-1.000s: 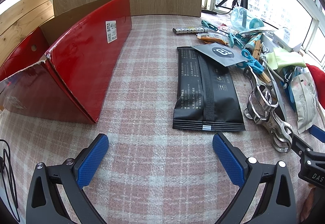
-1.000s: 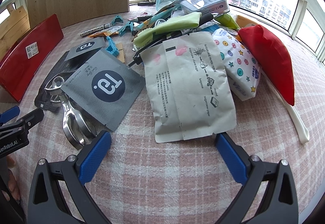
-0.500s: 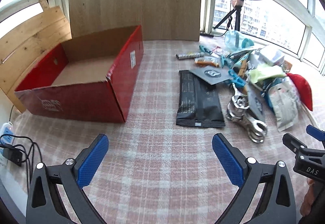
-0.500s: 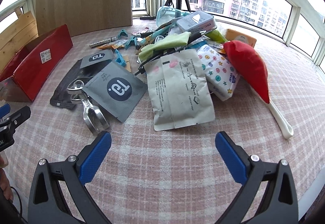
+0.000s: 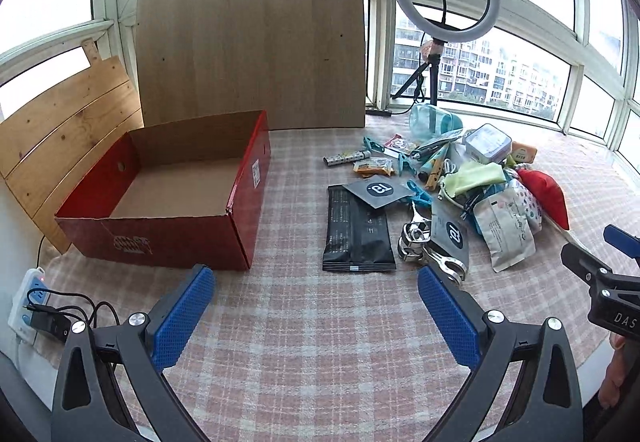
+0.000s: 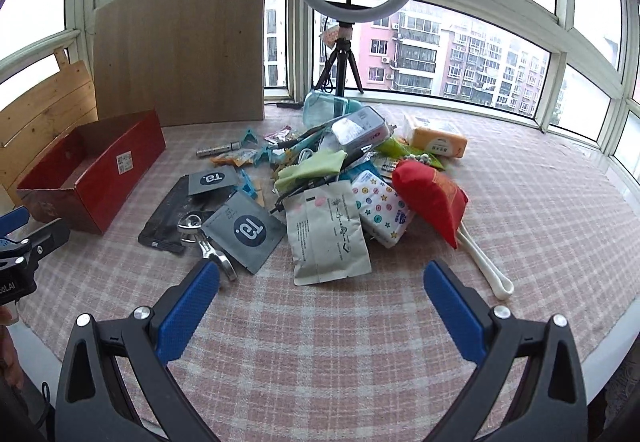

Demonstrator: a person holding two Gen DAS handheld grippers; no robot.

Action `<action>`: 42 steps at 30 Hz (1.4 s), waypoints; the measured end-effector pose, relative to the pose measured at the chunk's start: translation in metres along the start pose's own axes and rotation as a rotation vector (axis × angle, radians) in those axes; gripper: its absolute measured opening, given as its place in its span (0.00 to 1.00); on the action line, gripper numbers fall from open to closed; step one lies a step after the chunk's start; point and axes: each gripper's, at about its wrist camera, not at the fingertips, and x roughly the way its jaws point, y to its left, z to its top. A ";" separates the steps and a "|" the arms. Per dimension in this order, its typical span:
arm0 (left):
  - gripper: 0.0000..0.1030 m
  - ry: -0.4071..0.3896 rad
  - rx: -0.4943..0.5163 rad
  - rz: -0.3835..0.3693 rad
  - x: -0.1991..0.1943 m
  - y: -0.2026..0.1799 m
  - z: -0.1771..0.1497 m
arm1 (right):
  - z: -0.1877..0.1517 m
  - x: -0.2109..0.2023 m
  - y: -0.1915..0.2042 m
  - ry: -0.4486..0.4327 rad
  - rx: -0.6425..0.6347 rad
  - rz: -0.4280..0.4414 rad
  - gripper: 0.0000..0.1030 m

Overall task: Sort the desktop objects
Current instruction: 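Move both tools toward the pile of items on the table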

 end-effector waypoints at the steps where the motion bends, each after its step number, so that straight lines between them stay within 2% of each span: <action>1: 0.99 -0.008 0.003 -0.002 -0.003 0.000 0.000 | 0.001 -0.003 0.001 -0.008 -0.002 0.001 1.00; 5: 0.99 -0.036 0.014 -0.005 -0.011 -0.001 0.001 | 0.003 -0.011 0.004 -0.038 -0.015 -0.014 0.99; 9: 0.99 -0.053 0.027 -0.036 -0.016 -0.003 0.004 | 0.004 -0.010 0.000 -0.037 -0.010 -0.004 0.90; 14: 0.99 -0.064 0.058 -0.059 -0.015 -0.009 0.008 | 0.006 -0.009 -0.009 -0.035 0.009 -0.005 0.87; 16: 0.99 -0.066 0.070 -0.075 -0.014 -0.013 0.010 | 0.006 -0.007 -0.014 -0.027 0.017 -0.008 0.79; 17: 0.99 -0.068 0.075 -0.083 -0.013 -0.015 0.010 | 0.007 -0.006 -0.017 -0.021 0.021 -0.009 0.71; 18: 0.99 -0.068 0.085 -0.090 -0.012 -0.018 0.011 | 0.007 -0.005 -0.020 -0.015 0.026 -0.010 0.66; 25: 0.96 -0.038 0.157 -0.146 0.008 -0.044 0.014 | 0.006 0.003 -0.043 0.012 0.065 -0.025 0.63; 29: 0.88 -0.004 0.191 -0.165 0.025 -0.052 0.012 | 0.003 0.008 -0.054 0.026 0.070 -0.024 0.52; 33: 0.78 0.037 0.218 -0.175 0.039 -0.054 0.008 | -0.002 0.014 -0.063 0.046 0.069 -0.014 0.52; 38: 0.77 0.073 0.228 -0.205 0.048 -0.056 0.007 | -0.011 0.020 -0.082 0.069 0.072 -0.040 0.51; 42: 0.77 0.083 0.270 -0.253 0.053 -0.081 0.010 | -0.012 0.025 -0.104 0.084 0.089 -0.080 0.50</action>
